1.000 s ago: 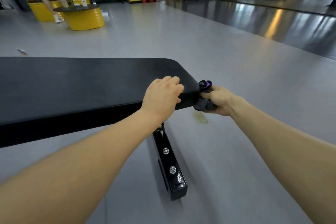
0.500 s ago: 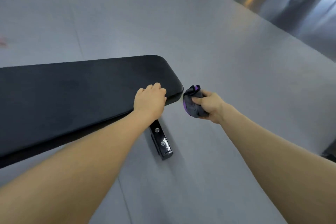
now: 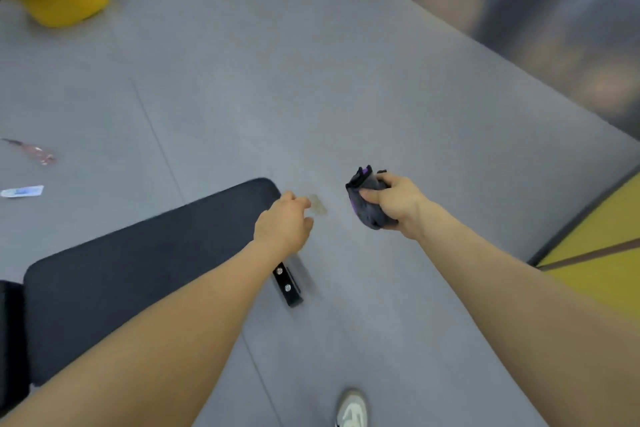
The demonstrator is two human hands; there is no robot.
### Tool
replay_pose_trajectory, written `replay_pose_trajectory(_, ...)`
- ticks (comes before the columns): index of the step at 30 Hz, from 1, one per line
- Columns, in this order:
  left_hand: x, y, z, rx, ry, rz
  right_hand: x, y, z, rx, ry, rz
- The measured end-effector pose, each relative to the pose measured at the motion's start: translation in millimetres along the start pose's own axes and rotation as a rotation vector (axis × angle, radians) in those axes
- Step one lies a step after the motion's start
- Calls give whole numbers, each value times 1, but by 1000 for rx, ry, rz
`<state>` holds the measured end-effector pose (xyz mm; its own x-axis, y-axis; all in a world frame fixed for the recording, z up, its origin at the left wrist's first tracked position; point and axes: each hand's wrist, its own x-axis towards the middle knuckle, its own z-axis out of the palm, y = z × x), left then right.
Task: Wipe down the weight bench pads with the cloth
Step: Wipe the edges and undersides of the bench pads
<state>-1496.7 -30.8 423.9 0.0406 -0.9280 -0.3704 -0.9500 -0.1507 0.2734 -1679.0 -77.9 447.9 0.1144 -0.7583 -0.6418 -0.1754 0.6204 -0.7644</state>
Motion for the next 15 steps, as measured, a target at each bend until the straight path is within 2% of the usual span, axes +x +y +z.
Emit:
replay_pose_trajectory(4,16,52,-60,-292,-19,-81,-24,-68,-29,17,22,-33)
replay_pose_trajectory(8,37,99,-112,-978,-101,-263,-29,-127,-42,8,-10,-88)
replay_pose_trajectory(9,45,106,-123,-1082,-132,-292,-26,-141,-44,3,-29,-101)
replay_pose_trajectory(15,121,126,-184,-1407,-149,-338,23,-228,-49,-110,-106,-200)
